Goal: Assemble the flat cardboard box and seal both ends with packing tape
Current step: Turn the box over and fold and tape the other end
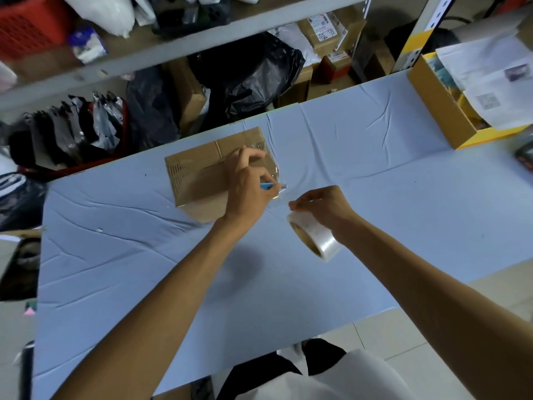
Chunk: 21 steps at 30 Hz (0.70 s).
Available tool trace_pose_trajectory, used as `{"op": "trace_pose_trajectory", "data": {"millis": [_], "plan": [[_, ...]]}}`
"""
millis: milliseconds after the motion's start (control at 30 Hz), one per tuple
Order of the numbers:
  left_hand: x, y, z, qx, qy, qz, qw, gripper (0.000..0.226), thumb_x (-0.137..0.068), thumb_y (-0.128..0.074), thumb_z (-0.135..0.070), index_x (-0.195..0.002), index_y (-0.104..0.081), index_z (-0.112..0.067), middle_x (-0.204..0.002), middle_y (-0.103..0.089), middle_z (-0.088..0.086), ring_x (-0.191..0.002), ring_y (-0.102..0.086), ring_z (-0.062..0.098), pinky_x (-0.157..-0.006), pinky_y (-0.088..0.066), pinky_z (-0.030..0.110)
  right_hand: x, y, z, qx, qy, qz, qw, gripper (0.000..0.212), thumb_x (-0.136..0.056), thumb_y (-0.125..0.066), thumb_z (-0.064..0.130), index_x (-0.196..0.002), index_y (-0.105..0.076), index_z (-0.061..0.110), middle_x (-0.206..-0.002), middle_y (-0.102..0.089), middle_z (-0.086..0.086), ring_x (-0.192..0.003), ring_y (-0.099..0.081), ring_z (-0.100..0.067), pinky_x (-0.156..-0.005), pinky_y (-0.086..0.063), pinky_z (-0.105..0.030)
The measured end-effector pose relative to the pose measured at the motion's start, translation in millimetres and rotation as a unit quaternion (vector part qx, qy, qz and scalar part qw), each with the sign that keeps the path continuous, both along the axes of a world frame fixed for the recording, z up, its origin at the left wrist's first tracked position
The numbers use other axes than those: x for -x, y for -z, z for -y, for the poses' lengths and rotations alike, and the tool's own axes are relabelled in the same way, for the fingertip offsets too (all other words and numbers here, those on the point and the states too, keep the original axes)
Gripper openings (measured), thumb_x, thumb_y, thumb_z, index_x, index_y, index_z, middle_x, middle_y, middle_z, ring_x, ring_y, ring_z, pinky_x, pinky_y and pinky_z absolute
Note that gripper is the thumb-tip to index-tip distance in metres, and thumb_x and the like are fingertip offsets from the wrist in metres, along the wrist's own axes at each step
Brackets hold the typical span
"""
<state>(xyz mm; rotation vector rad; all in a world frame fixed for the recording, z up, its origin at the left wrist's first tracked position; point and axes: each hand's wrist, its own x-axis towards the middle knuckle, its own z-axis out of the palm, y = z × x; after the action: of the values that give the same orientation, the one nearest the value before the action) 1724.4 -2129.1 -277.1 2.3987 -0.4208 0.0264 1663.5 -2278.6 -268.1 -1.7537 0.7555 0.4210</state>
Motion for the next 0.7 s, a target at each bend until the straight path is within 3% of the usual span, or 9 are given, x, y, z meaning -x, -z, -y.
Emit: {"op": "trace_pose_trajectory", "data": {"millis": [167, 267, 367, 500, 700], "plan": [[-8.3, -4.1, -4.6, -0.024, 0.016, -0.025, 0.999, 0.021, -0.067, -0.083, -0.012, -0.055, -0.065, -0.012, -0.12, -0.053, 0.002, -0.117, -0.045, 0.023, -0.093, -0.046, 0.044, -2.6, -4.1, 2.7, 0.012, -0.008, -0.006, 1.0, 0.015, -0.075, -0.078, 0.025, -0.081, -0.075, 0.012, -0.071, -0.064, -0.002, -0.065, -0.057, -0.015, -0.055, -0.041, -0.022], [-10.6, -8.9, -1.8, -0.038, 0.032, -0.044, 0.998, 0.018, -0.067, -0.083, -0.011, -0.057, -0.068, -0.012, -0.121, -0.052, 0.001, -0.12, -0.042, 0.022, -0.096, -0.044, 0.043, -1.6, -1.9, 3.1, 0.012, 0.005, -0.01, 1.0, 0.014, -0.074, -0.079, 0.024, -0.08, -0.075, 0.012, -0.075, -0.066, -0.003, -0.065, -0.058, -0.015, -0.054, -0.041, -0.022], [-13.1, -13.0, -4.2, -0.06, 0.065, -0.06, 0.994, 0.013, -0.068, -0.083, -0.015, -0.061, -0.072, -0.015, -0.125, -0.051, -0.003, -0.128, -0.03, 0.021, -0.104, -0.031, 0.034, 0.6, 0.4, 4.9, 0.009, 0.025, -0.012, 1.0, 0.016, -0.073, -0.08, 0.022, -0.082, -0.075, 0.01, -0.079, -0.068, -0.006, -0.066, -0.059, -0.017, -0.054, -0.043, -0.022], [-14.9, -19.2, -8.5, -0.06, 0.09, -0.081, 0.991, 0.013, -0.068, -0.084, -0.022, -0.063, -0.072, -0.02, -0.128, -0.049, -0.006, -0.13, -0.023, 0.019, -0.101, -0.021, 0.027, 1.0, 0.0, 8.3, 0.027, 0.017, -0.006, 0.999, 0.013, -0.073, -0.079, 0.023, -0.078, -0.075, 0.011, -0.073, -0.066, -0.004, -0.062, -0.057, -0.015, -0.055, -0.044, -0.022], [-19.4, -22.7, -15.0, -0.077, 0.116, -0.091, 0.986, 0.015, -0.066, -0.085, -0.022, -0.06, -0.072, -0.022, -0.131, -0.046, -0.01, -0.134, -0.023, 0.02, -0.107, -0.026, 0.034, 6.1, 1.8, 25.2, 0.055, 0.02, -0.017, 0.998, 0.011, -0.075, -0.078, 0.024, -0.078, -0.073, 0.014, -0.073, -0.065, 0.0, -0.064, -0.057, -0.013, -0.054, -0.041, -0.021]]}}
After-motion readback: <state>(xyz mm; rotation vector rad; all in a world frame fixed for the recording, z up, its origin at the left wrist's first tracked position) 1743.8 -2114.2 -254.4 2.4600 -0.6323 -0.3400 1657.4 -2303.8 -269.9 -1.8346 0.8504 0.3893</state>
